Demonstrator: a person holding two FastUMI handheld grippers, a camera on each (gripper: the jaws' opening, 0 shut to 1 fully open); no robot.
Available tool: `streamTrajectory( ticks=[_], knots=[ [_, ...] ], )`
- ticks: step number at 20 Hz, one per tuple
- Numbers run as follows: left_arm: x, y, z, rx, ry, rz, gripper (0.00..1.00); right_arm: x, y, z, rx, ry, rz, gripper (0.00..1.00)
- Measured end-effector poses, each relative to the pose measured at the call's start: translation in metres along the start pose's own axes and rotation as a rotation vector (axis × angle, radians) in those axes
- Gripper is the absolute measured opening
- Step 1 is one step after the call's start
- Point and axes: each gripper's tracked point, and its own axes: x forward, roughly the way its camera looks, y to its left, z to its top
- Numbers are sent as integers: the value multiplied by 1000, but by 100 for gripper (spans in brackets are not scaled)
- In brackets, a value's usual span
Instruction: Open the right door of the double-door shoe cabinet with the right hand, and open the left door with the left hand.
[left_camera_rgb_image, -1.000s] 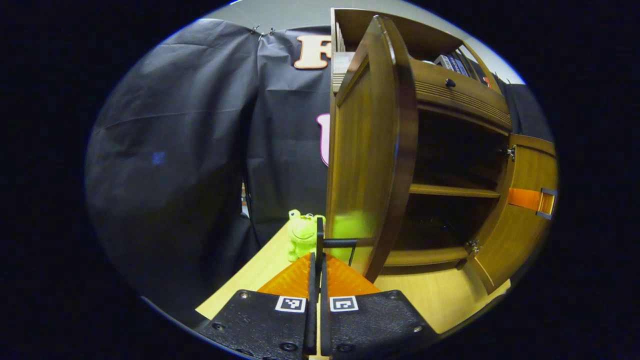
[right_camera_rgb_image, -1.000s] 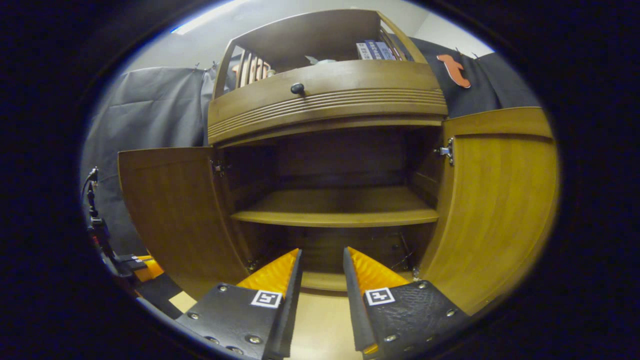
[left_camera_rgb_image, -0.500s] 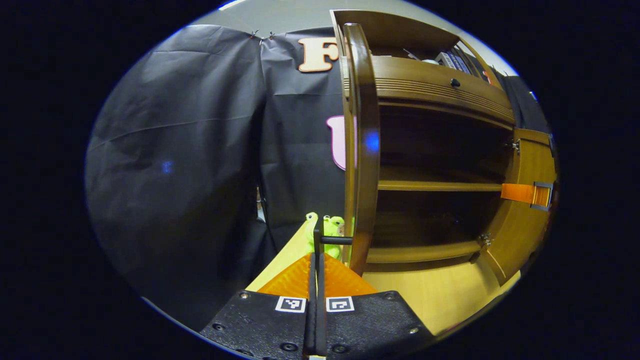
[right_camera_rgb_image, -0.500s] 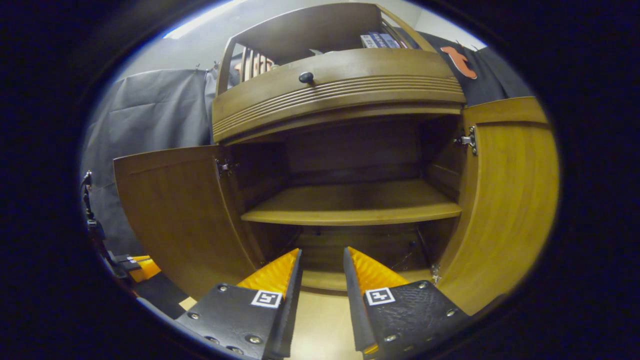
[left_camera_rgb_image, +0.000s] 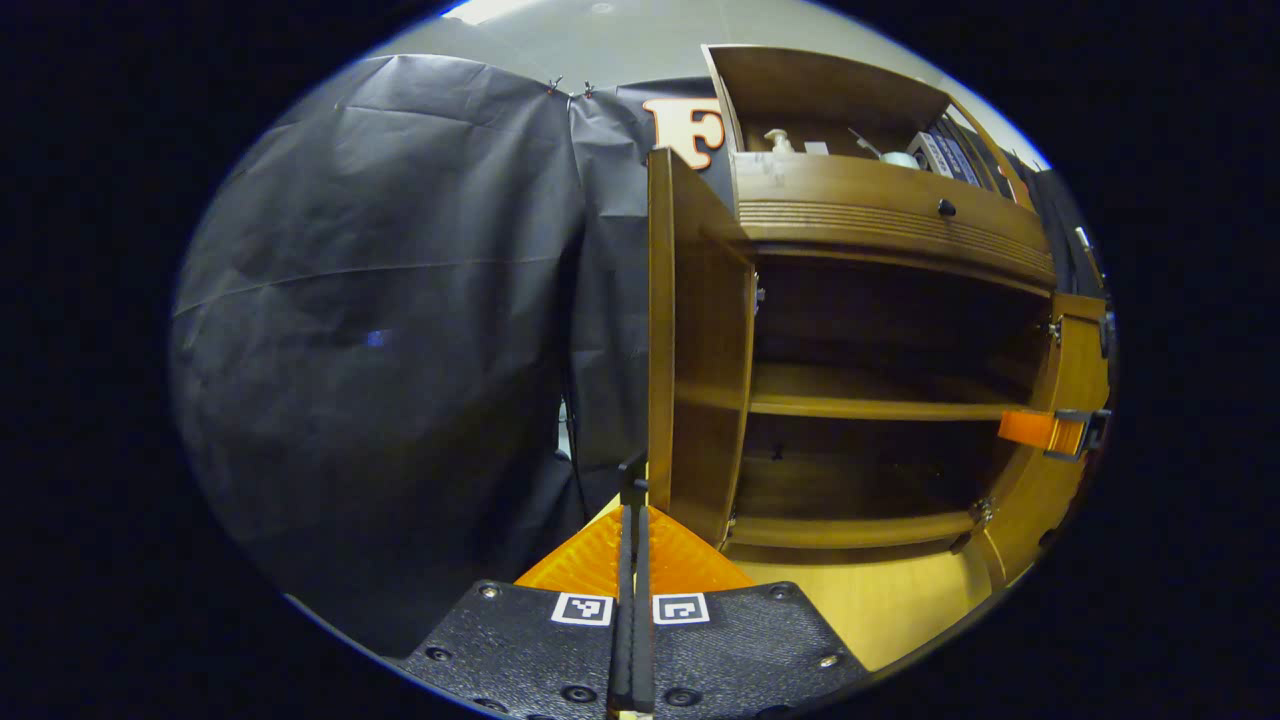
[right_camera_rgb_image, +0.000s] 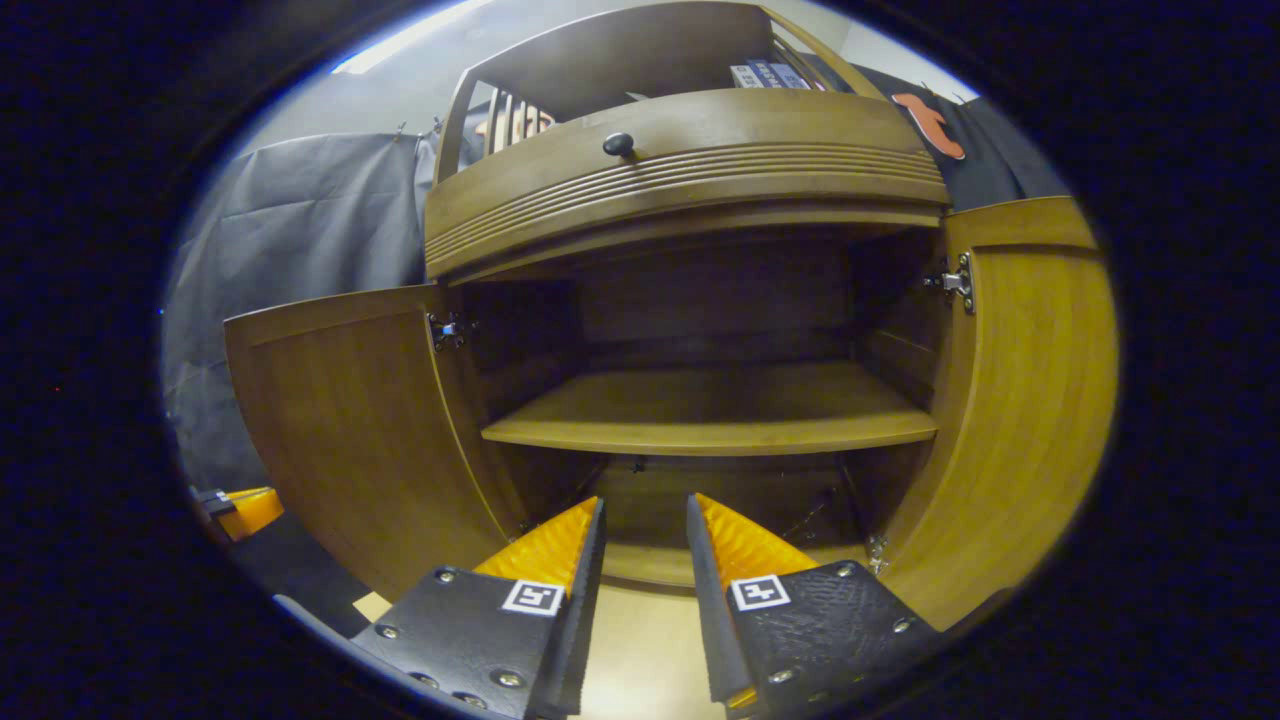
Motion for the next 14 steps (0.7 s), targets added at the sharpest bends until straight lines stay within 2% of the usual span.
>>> streamTrajectory(
  ticks=[5,7,8,11,14],
  knots=[
    [-6,-42,39,-25,-86,-86,0,-7,-3,7,-51,-27,-20,41],
    [-4,-63,53,-21,-114,-136,0,-15,-10,15,-82,-51,-38,51],
    [-3,-73,59,-13,-127,-157,1,-19,-15,21,-99,-67,-49,46],
    [5,-101,84,7,-179,-222,1,-33,-22,41,-150,-124,-85,47],
    [7,-138,103,-5,-226,-321,1,-48,-27,58,-174,-174,-118,47]
  ],
)
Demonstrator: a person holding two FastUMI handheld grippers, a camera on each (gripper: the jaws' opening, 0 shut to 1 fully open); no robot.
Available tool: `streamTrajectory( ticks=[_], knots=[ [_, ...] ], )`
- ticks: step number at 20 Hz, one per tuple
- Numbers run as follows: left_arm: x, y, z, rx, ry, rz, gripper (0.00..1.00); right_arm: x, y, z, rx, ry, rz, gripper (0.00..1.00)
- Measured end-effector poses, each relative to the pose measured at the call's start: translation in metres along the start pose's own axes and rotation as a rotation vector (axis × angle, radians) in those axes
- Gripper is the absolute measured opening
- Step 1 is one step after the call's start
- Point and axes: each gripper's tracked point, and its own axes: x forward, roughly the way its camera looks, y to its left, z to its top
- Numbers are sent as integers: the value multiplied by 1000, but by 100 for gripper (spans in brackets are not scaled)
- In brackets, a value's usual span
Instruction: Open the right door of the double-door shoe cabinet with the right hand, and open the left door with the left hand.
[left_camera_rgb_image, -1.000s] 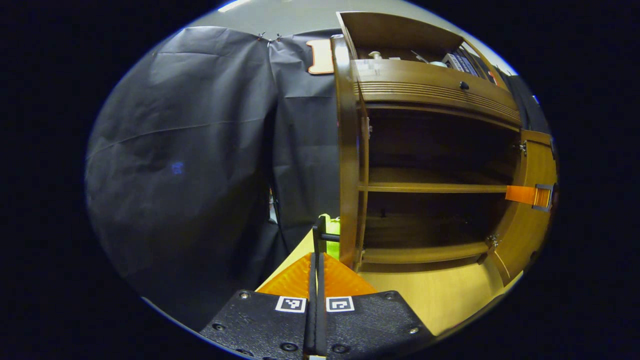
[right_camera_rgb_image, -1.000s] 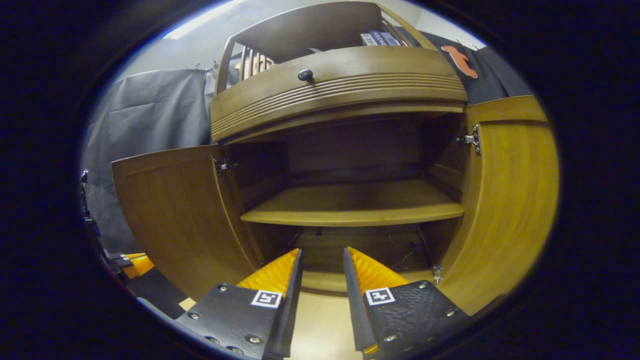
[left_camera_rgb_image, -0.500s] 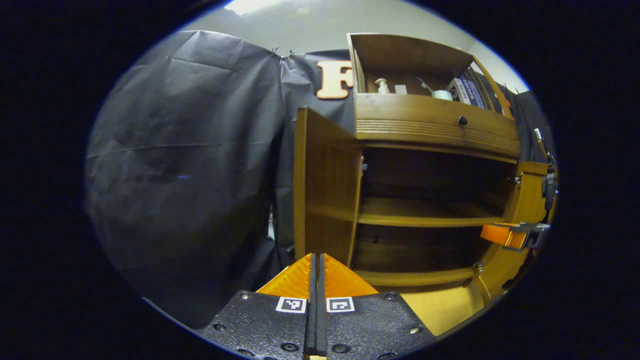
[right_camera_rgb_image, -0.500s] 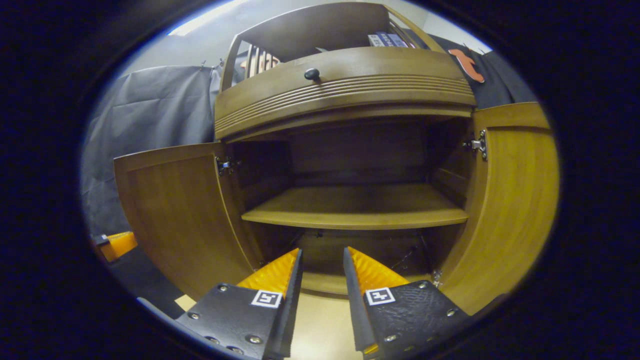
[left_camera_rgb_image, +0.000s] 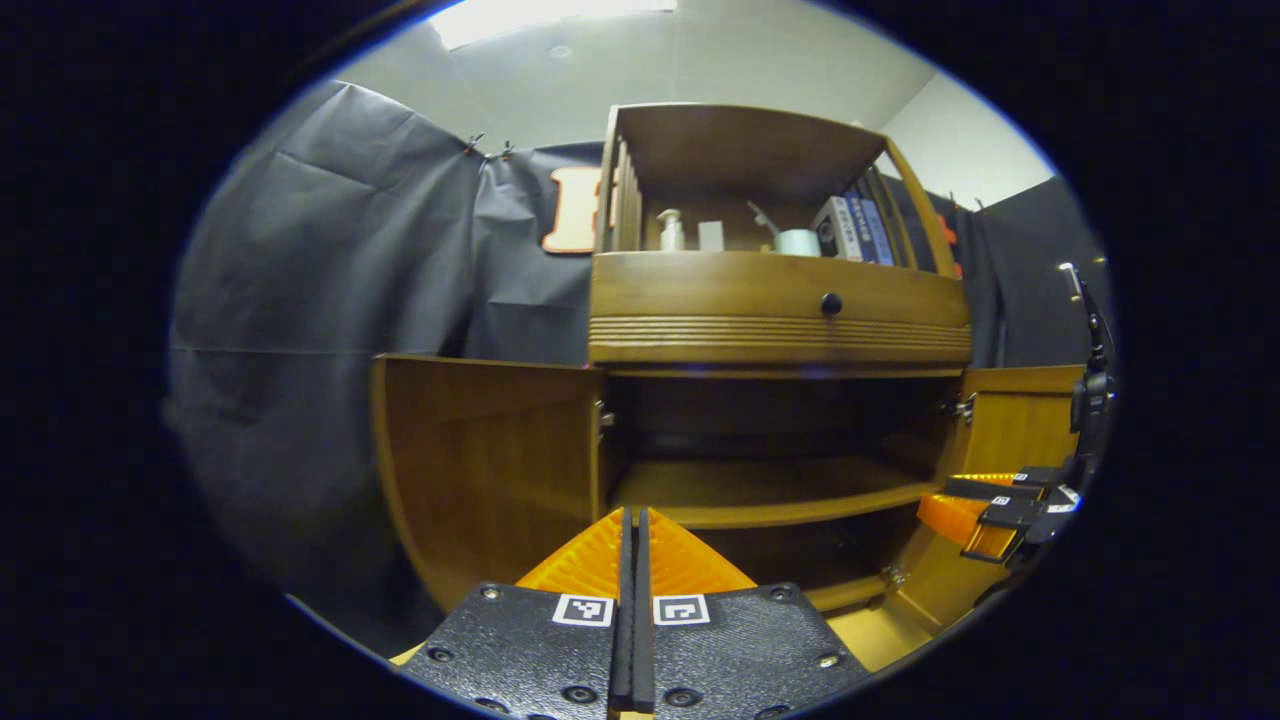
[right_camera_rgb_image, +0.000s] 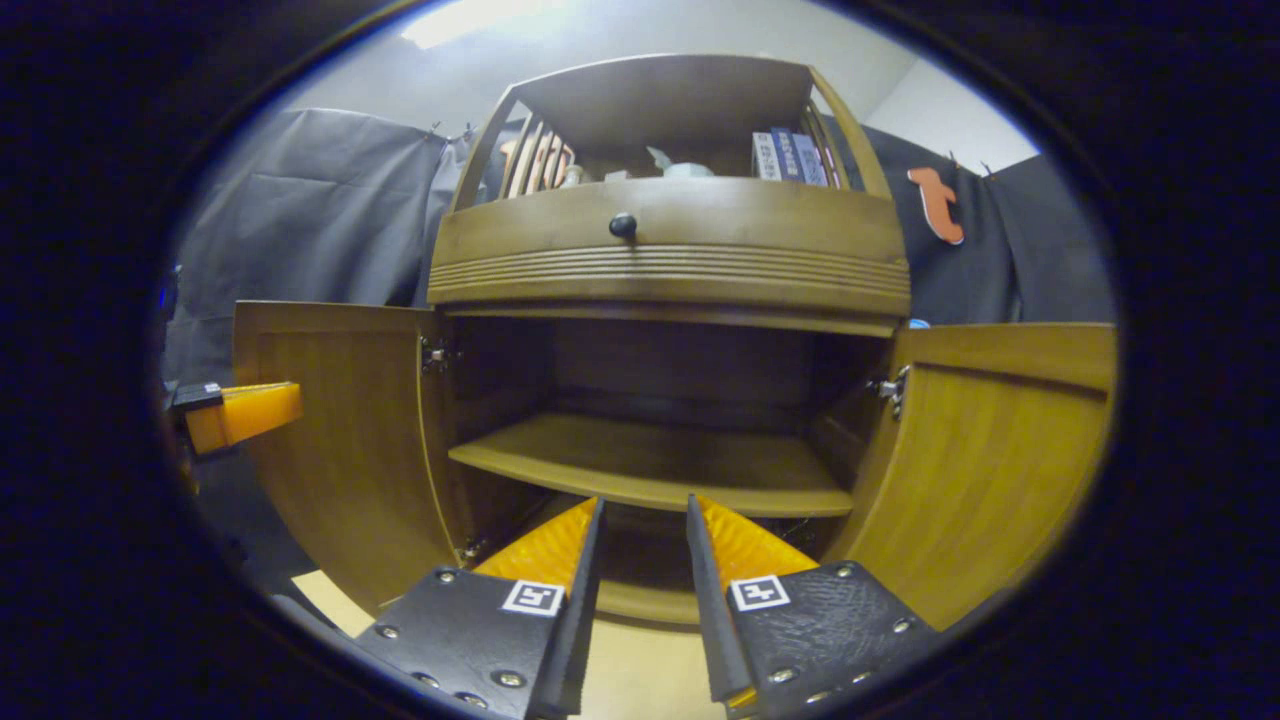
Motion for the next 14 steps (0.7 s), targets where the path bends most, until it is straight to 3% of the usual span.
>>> streamTrajectory(
  ticks=[2,3,7,12,13,14],
  knots=[
    [11,-18,7,-9,-17,-57,1,-8,-8,7,-11,-21,-30,41],
    [15,-26,10,-15,-22,-76,1,-10,-12,8,-16,-25,-46,46],
    [28,-53,17,-61,-32,-159,0,-22,-26,9,-23,-27,-99,41],
    [33,-68,20,-42,-28,-190,1,-32,-39,20,-14,-52,-157,46],
    [36,-72,22,-34,-29,-194,1,-33,-40,26,-11,-61,-165,41],
    [37,-76,24,-33,-30,-199,1,-34,-41,32,-4,-74,-171,46]
  ],
)
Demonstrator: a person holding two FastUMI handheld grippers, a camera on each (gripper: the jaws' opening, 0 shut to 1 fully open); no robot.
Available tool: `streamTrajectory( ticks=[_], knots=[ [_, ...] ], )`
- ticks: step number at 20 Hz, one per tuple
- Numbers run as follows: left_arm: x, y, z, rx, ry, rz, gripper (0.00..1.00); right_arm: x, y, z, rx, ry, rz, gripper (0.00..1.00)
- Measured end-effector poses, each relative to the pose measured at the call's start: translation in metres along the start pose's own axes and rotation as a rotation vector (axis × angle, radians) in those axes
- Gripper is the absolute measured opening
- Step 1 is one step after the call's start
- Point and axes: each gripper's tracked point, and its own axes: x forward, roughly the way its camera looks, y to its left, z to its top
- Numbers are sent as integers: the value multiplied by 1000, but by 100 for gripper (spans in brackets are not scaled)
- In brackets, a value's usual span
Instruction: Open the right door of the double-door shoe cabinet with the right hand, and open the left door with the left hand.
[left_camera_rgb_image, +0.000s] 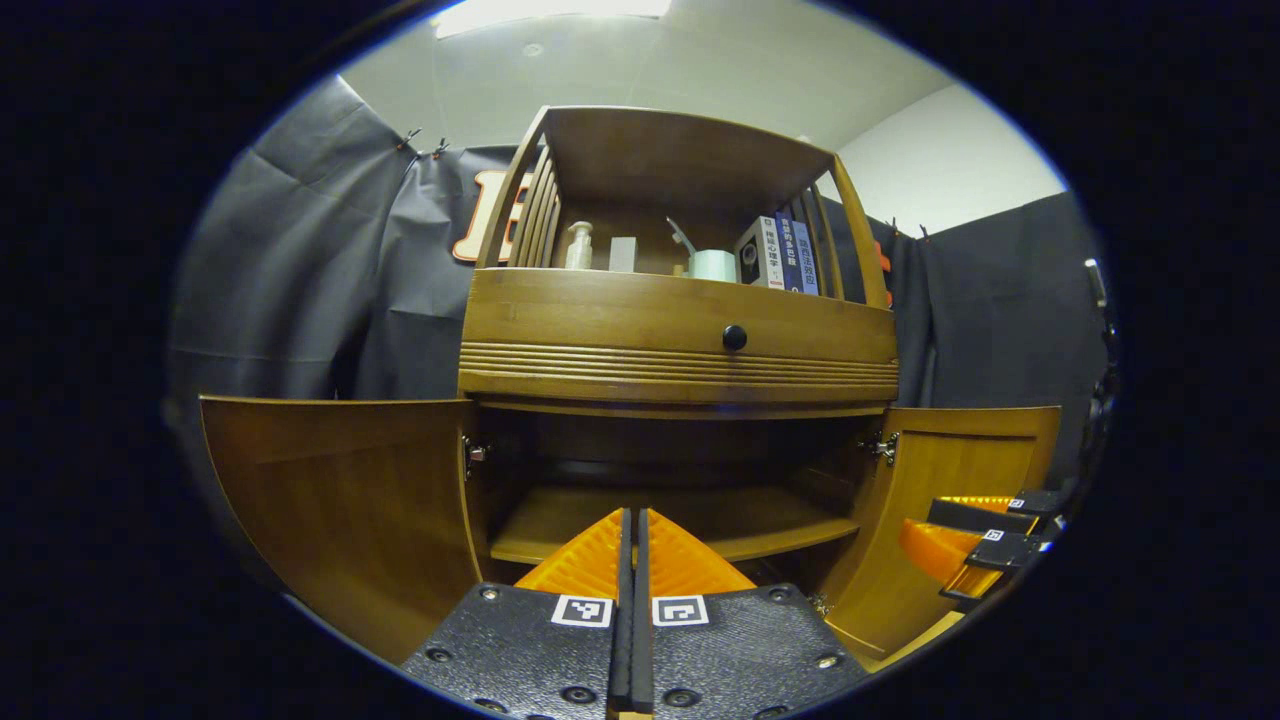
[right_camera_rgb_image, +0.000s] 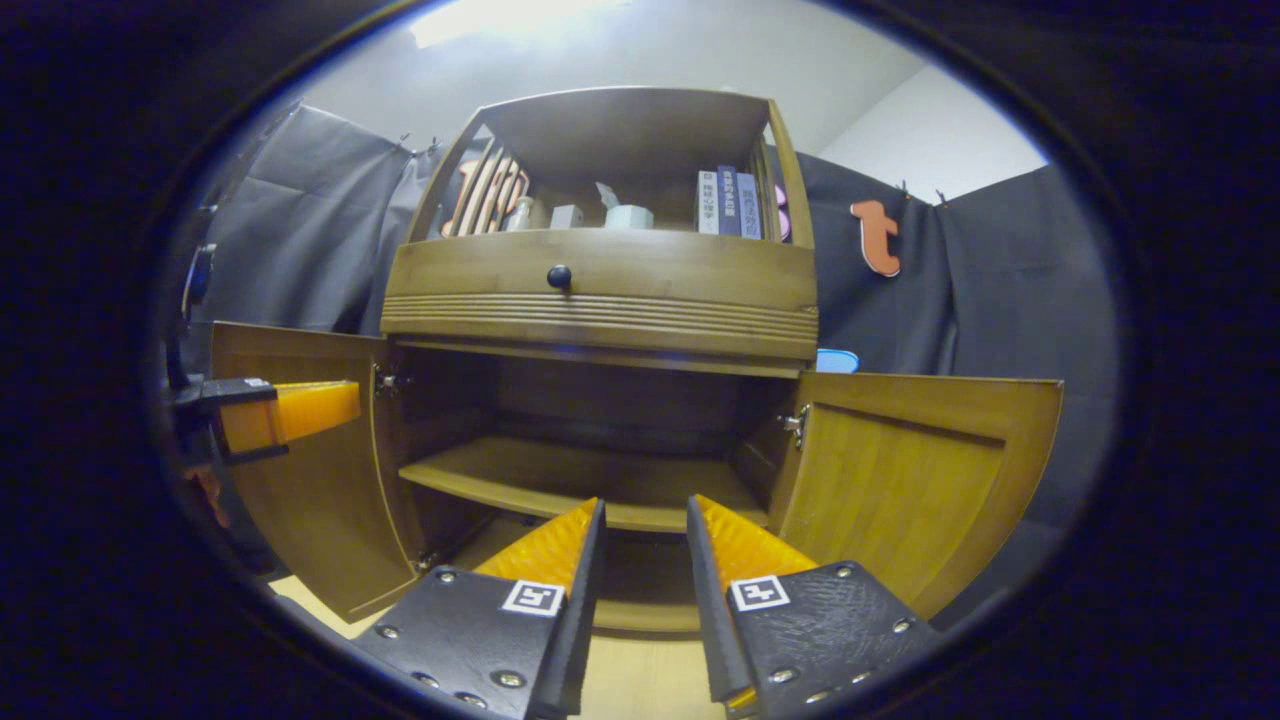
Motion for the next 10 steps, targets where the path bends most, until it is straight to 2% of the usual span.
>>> streamTrajectory(
  ticks=[3,6,9,10],
  knots=[
    [10,-10,8,-22,-15,-14,0,-2,-1,26,25,-49,-21,46],
    [15,-24,15,-61,-24,-63,23,-7,-3,45,65,-89,-43,46],
    [20,-32,18,-98,-34,-90,47,-17,-11,59,79,-124,-80,55],
    [21,-33,20,-109,-35,-90,50,-18,-14,62,75,-132,-93,58]
  ],
)
